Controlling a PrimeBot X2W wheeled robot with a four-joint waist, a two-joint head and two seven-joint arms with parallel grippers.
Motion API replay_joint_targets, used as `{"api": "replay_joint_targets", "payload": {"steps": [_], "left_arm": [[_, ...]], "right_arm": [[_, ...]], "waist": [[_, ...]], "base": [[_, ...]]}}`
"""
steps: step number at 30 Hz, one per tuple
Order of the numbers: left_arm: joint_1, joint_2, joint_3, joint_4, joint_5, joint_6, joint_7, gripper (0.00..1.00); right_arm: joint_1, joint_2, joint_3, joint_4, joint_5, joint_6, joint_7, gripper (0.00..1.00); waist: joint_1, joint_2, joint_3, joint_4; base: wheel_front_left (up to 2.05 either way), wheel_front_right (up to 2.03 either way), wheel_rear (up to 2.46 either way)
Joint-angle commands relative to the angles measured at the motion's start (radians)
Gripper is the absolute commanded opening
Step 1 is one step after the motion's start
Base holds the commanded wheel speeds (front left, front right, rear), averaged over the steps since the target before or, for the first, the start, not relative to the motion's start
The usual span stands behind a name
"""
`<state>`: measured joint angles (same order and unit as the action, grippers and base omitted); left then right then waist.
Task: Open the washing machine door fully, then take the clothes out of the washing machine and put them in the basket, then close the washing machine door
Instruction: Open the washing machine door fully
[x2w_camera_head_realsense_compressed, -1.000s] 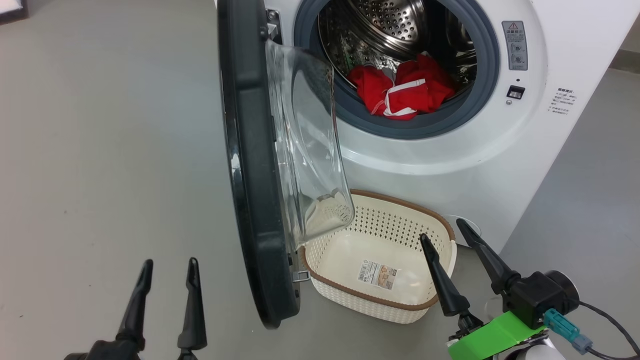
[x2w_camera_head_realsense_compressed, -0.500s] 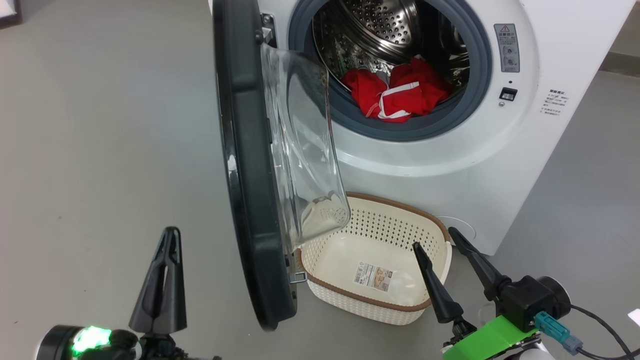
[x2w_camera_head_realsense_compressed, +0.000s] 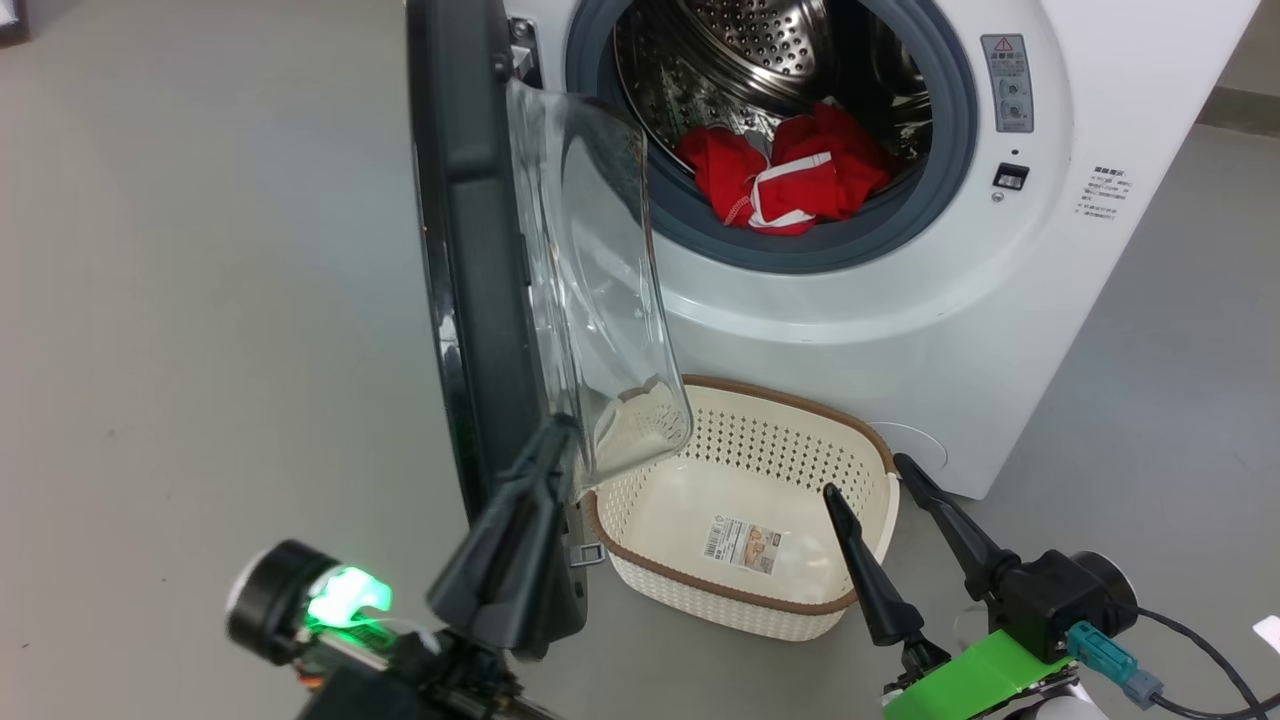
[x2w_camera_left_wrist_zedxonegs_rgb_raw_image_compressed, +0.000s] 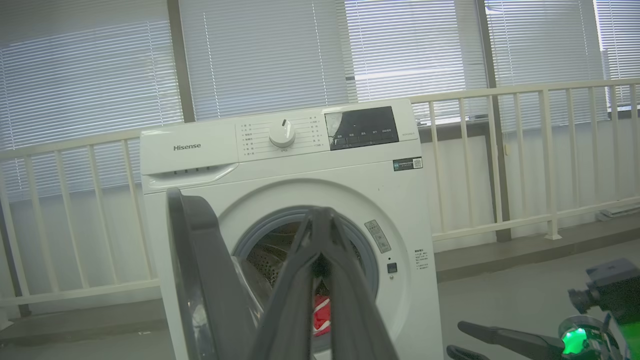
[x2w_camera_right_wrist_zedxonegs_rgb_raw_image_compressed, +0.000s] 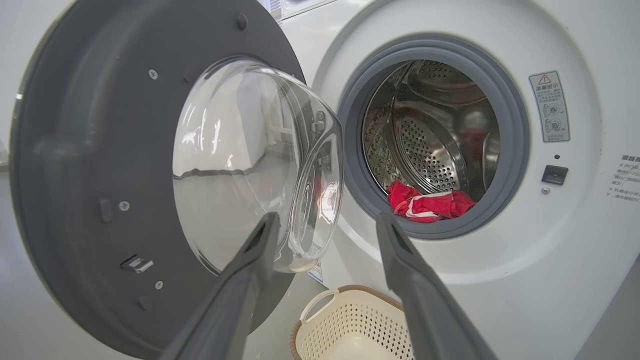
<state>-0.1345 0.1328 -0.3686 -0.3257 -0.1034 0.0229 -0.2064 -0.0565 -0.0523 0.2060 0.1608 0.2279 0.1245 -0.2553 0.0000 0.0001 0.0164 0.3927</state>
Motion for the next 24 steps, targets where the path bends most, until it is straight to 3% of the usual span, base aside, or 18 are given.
{"api": "replay_joint_targets", "payload": {"steps": [1, 12, 24], "left_arm": [[-0.043, -0.001, 0.013, -0.001, 0.004, -0.014, 0.02, 0.0], [-0.078, -0.014, -0.043, 0.202, 0.001, -0.025, 0.159, 0.0], [-0.073, -0.024, 0.002, 0.308, 0.005, 0.069, 0.185, 0.0]], "right_arm": [[-0.038, 0.002, 0.026, -0.022, 0.003, 0.006, -0.006, 1.0], [-0.056, 0.002, 0.032, -0.022, 0.003, 0.006, -0.006, 1.0], [-0.06, 0.002, 0.033, -0.02, 0.006, 0.006, -0.006, 1.0]], "waist": [[0.0, -0.0001, 0.004, -0.006], [0.0, -0.0001, 0.031, -0.026], [0.0, -0.0001, 0.036, -0.022]], "base": [[0.0, 0.0, 0.0], [0.0, 0.0, 0.0], [0.0, 0.0, 0.0]]}}
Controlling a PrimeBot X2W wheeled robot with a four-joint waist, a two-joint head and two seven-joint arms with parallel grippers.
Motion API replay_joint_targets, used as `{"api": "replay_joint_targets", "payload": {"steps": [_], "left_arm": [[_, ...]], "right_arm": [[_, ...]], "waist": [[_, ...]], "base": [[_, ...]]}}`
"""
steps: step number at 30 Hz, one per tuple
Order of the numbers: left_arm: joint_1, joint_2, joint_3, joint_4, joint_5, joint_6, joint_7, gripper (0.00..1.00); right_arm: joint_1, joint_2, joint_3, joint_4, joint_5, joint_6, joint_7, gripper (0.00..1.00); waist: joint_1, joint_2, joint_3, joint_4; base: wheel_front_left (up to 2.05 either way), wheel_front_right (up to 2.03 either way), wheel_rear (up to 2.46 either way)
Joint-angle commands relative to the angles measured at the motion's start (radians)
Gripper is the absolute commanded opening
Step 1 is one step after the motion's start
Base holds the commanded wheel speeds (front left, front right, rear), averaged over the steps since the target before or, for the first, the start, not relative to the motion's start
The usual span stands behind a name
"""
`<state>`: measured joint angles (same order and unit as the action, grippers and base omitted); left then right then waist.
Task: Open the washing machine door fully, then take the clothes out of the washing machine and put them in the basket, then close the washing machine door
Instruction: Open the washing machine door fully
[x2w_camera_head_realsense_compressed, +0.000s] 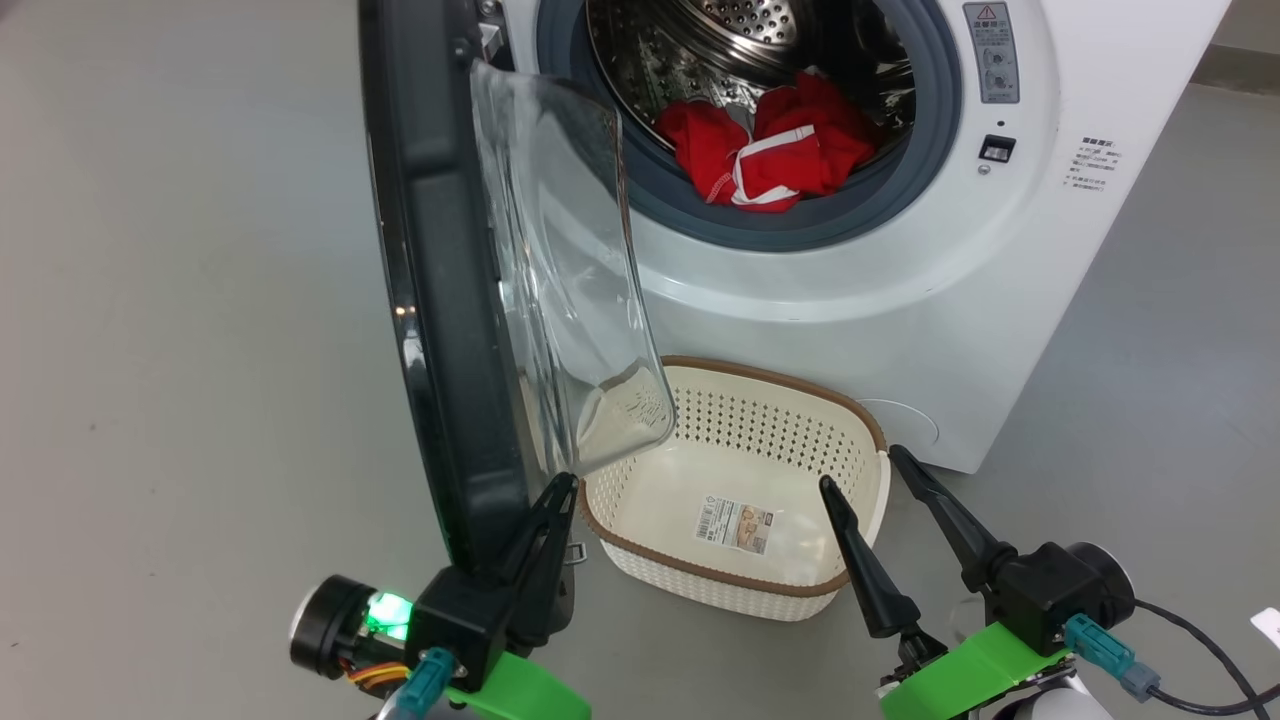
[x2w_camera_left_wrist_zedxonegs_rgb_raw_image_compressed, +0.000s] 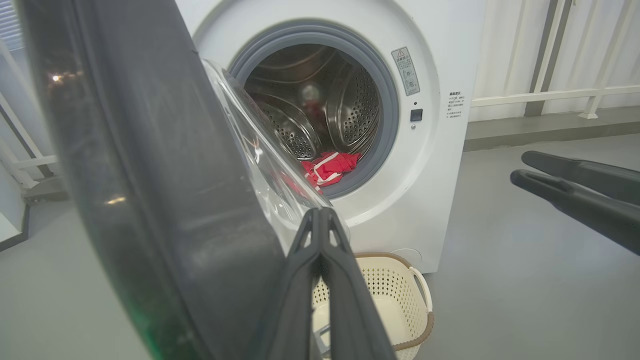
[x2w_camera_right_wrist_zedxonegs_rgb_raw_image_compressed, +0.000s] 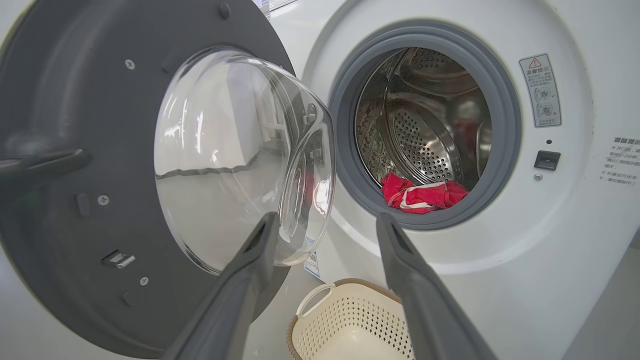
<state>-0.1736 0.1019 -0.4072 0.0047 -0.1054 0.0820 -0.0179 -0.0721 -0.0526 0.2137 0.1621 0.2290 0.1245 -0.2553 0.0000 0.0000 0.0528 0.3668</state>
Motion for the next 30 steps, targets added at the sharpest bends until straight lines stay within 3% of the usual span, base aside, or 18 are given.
{"api": "replay_joint_targets", "payload": {"steps": [1, 16, 30], "left_arm": [[-0.031, 0.009, 0.045, -0.02, 0.007, 0.015, -0.005, 0.0], [0.028, 0.048, 0.134, -0.011, -0.03, 0.084, -0.019, 0.0], [0.068, 0.095, 0.285, -0.016, -0.096, 0.154, -0.077, 0.0]], "right_arm": [[-0.044, 0.002, 0.026, -0.021, 0.006, 0.006, -0.006, 1.0], [-0.028, 0.002, 0.04, -0.008, 0.011, 0.006, -0.006, 1.0], [-0.015, 0.002, 0.045, -0.007, -0.002, 0.006, -0.006, 1.0]], "waist": [[0.0, 0.0, -0.002, 0.007], [0.0, 0.0, -0.03, 0.066], [0.0, 0.0, -0.032, 0.076]], "base": [[0.0, 0.0, 0.0], [0.0, 0.0, 0.0], [0.0, 0.0, 0.0]]}}
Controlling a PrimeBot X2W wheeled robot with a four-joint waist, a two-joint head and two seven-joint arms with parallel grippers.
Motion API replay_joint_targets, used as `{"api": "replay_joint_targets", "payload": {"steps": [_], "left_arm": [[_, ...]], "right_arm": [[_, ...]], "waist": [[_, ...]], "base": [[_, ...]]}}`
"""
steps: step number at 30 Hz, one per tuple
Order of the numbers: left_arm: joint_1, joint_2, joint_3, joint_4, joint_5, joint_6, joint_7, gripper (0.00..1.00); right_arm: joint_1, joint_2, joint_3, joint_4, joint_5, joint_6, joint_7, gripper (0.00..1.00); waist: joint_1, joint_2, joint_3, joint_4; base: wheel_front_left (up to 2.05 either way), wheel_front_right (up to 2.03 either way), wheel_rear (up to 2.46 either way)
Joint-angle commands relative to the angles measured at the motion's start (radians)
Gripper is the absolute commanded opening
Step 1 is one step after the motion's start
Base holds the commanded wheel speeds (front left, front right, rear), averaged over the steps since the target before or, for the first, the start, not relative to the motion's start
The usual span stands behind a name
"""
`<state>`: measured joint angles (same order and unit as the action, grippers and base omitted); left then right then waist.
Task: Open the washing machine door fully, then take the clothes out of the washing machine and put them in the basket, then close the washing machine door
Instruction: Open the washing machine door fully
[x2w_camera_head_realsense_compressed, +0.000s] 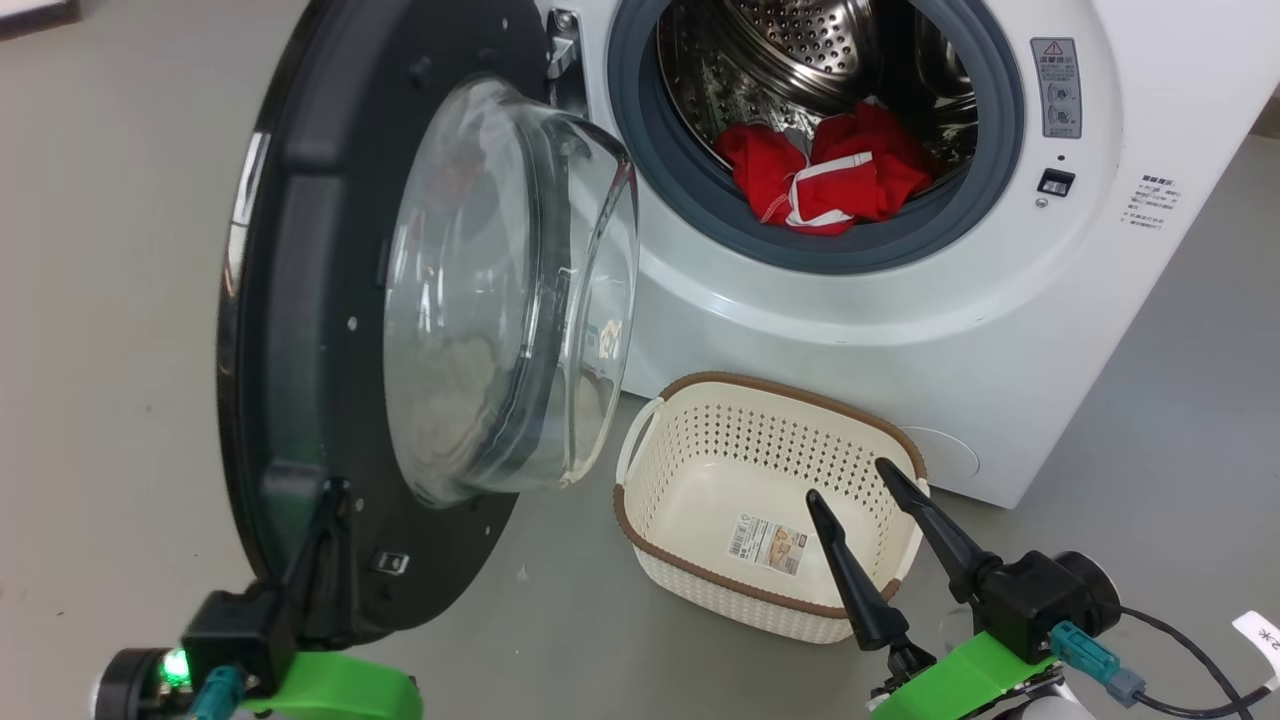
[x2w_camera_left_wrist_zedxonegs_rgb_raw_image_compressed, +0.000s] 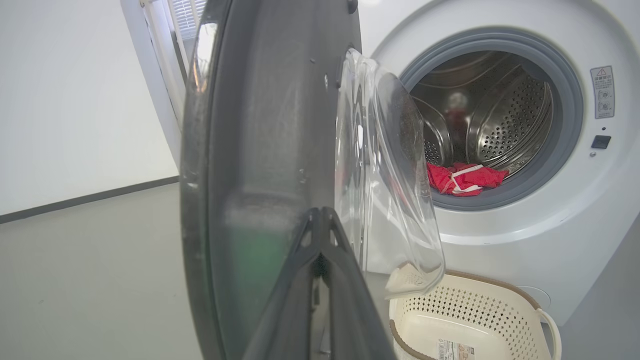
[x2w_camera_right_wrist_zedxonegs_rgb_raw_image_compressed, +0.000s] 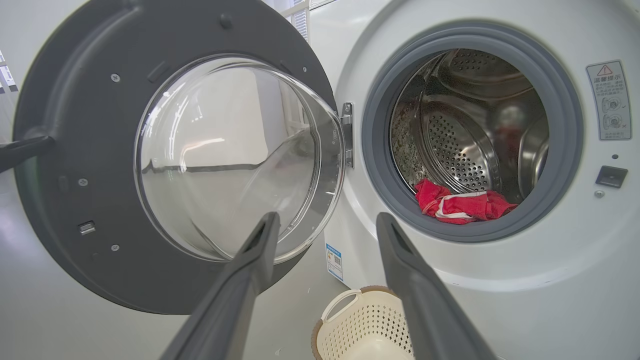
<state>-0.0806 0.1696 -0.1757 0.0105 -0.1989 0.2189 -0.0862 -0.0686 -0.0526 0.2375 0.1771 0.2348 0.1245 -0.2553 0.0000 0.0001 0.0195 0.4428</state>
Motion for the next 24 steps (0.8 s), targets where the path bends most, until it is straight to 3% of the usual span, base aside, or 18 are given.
{"api": "replay_joint_targets", "payload": {"steps": [1, 12, 24], "left_arm": [[-0.026, 0.029, 0.063, -0.018, -0.008, 0.019, -0.015, 0.0], [-0.071, 0.052, 0.163, 0.047, -0.073, 0.036, -0.08, 0.0], [-0.159, 0.079, 0.237, 0.168, -0.132, 0.021, -0.141, 0.0]], "right_arm": [[-0.019, 0.002, 0.021, -0.022, -0.01, 0.006, -0.006, 1.0], [-0.032, 0.002, 0.015, -0.023, -0.05, 0.006, -0.006, 1.0], [-0.039, 0.002, 0.008, -0.023, -0.083, 0.006, -0.003, 1.0]], "waist": [[0.0, -0.0001, 0.002, -0.001], [0.0, -0.0001, 0.046, -0.01], [0.0, -0.0001, 0.08, -0.01]], "base": [[0.0, 0.0, 0.0], [0.0, 0.0, 0.0], [0.0, 0.0, 0.0]]}}
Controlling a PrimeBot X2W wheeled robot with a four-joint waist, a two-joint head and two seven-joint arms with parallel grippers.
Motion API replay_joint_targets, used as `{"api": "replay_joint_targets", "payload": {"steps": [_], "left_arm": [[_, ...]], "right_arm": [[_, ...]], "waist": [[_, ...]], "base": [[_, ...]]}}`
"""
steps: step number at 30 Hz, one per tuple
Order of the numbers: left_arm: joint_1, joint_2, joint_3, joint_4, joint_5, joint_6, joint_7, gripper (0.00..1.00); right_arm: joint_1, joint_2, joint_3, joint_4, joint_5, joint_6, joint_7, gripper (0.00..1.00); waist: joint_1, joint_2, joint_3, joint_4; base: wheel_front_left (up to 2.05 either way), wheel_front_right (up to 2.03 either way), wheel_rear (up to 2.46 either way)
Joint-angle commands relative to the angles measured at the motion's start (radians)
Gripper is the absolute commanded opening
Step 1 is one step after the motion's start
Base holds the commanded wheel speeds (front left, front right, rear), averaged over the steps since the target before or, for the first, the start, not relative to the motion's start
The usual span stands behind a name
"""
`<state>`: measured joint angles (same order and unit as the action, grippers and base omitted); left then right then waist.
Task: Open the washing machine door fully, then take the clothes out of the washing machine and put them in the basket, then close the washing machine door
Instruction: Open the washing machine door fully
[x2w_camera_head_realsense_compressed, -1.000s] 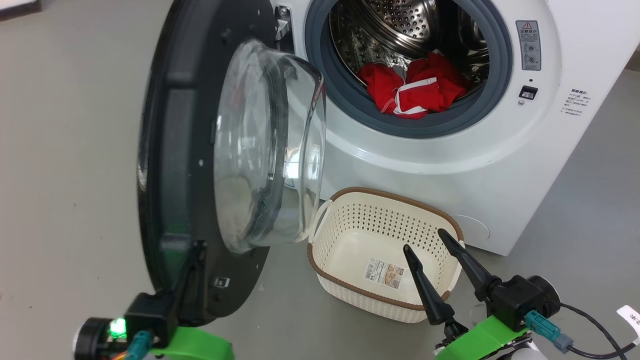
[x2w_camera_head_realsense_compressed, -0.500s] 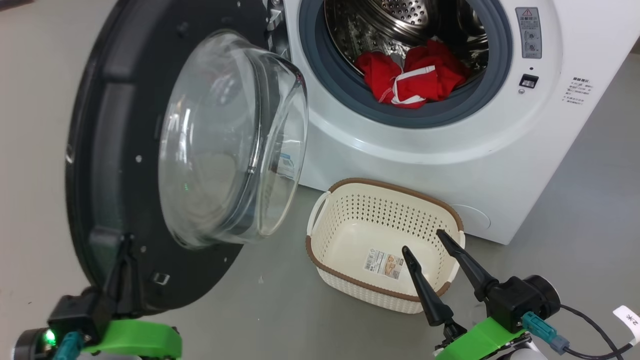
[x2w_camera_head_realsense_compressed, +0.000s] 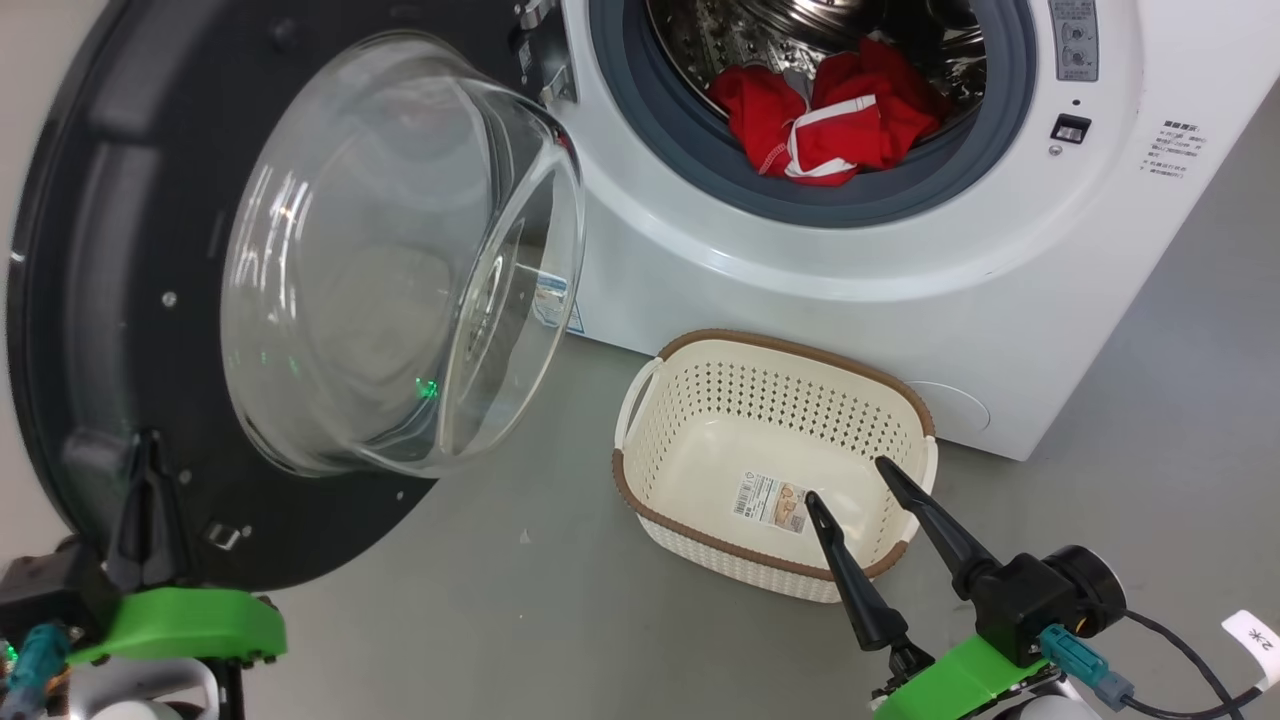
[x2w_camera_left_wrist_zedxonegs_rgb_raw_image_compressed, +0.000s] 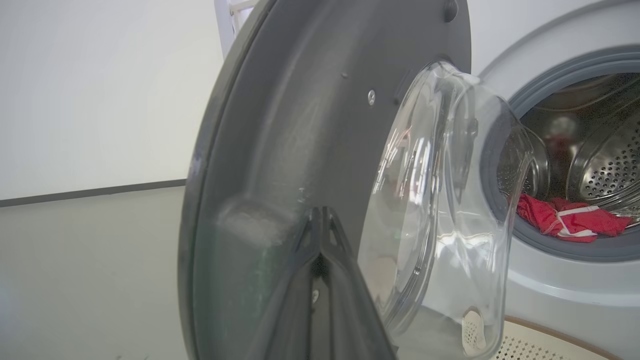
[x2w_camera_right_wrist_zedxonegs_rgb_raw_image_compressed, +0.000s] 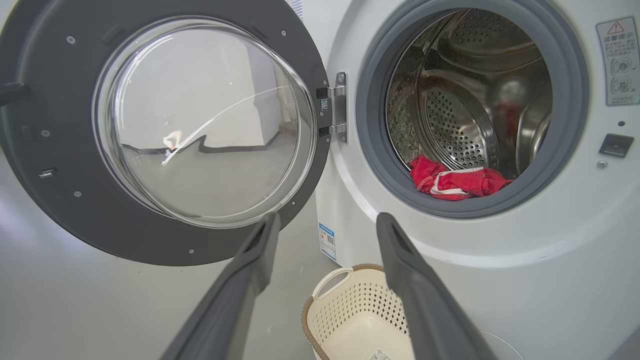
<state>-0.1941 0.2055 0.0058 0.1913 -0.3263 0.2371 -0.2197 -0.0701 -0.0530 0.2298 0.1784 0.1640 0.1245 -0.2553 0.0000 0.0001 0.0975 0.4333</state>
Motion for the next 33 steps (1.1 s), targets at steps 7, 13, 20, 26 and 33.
{"api": "replay_joint_targets", "payload": {"steps": [7, 13, 20, 26, 33], "left_arm": [[-0.081, 0.061, 0.111, 0.052, -0.036, -0.002, -0.029, 0.0], [-0.109, 0.08, 0.156, 0.111, -0.056, -0.025, -0.039, 0.0], [-0.157, 0.09, 0.179, 0.169, -0.056, -0.059, -0.042, 0.0], [-0.181, 0.081, 0.207, 0.184, -0.032, -0.08, -0.042, 0.0], [-0.216, 0.089, 0.245, 0.245, -0.012, -0.11, -0.042, 0.0]], "right_arm": [[-0.04, 0.003, 0.01, -0.036, -0.03, 0.006, 0.012, 1.0], [-0.047, 0.003, 0.014, -0.057, -0.04, 0.006, 0.029, 1.0], [-0.05, 0.003, 0.016, -0.078, -0.054, 0.006, 0.042, 1.0], [-0.051, 0.003, 0.013, -0.088, -0.058, 0.006, 0.05, 1.0], [-0.05, 0.003, 0.013, -0.09, -0.057, 0.006, 0.053, 1.0]], "waist": [[0.0, -0.0001, 0.018, -0.002], [0.0, -0.0001, 0.032, -0.005], [0.0, -0.0001, 0.049, -0.006], [0.0, -0.0001, 0.06, -0.015], [0.0, -0.0001, 0.062, -0.023]], "base": [[0.0, 0.0, 0.0], [0.0, 0.0, 0.0], [0.0, 0.0, 0.0], [0.0, 0.0, 0.0], [0.0, 0.0, 0.0]]}}
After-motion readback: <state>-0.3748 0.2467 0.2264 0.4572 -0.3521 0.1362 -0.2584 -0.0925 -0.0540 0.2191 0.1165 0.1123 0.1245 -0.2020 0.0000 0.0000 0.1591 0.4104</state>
